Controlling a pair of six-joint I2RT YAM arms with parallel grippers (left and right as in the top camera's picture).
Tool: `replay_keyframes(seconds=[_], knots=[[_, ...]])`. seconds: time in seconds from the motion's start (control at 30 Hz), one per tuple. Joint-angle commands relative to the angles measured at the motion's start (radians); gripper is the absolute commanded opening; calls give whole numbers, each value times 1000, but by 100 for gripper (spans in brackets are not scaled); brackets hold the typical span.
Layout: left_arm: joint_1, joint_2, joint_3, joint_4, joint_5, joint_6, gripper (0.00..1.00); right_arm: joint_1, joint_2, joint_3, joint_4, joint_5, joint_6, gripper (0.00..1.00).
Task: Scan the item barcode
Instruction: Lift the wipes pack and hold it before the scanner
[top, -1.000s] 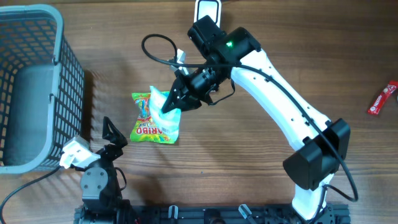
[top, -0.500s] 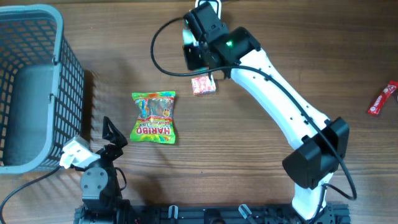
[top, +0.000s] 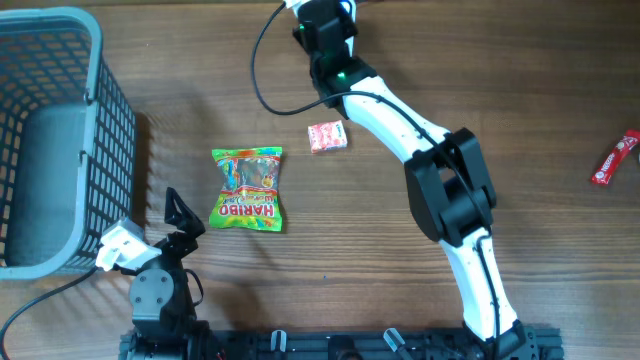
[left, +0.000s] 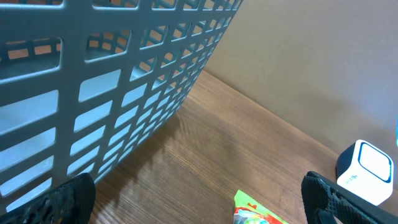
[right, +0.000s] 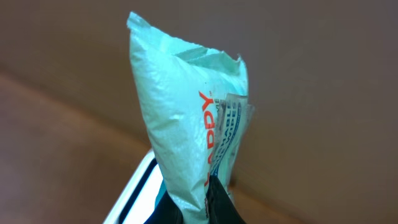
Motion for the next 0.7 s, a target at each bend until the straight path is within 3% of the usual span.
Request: replay_keyframes(seconds=[0.0,0.1,0.23,0.4,0.53,0.67], knots=[[4,-3,-4,2,-9,8,100,-18,78,16,118,5,-113,5],[4,-3,-4,2,-9,8,100,-18,113,17,133,-43,-83,5],[4,-3,-4,2,-9,8,100,-17,115,32,110,-62,132,4],[4,-3,-4,2,-9,8,100,-17,16,87,-84,4,230,4],[4,-3,-4,2,-9,8,100,-37,-163,87,-369,48,330,4],[4,-3,-4,2,-9,8,100,-109,-329,87,-760,48,559,4]])
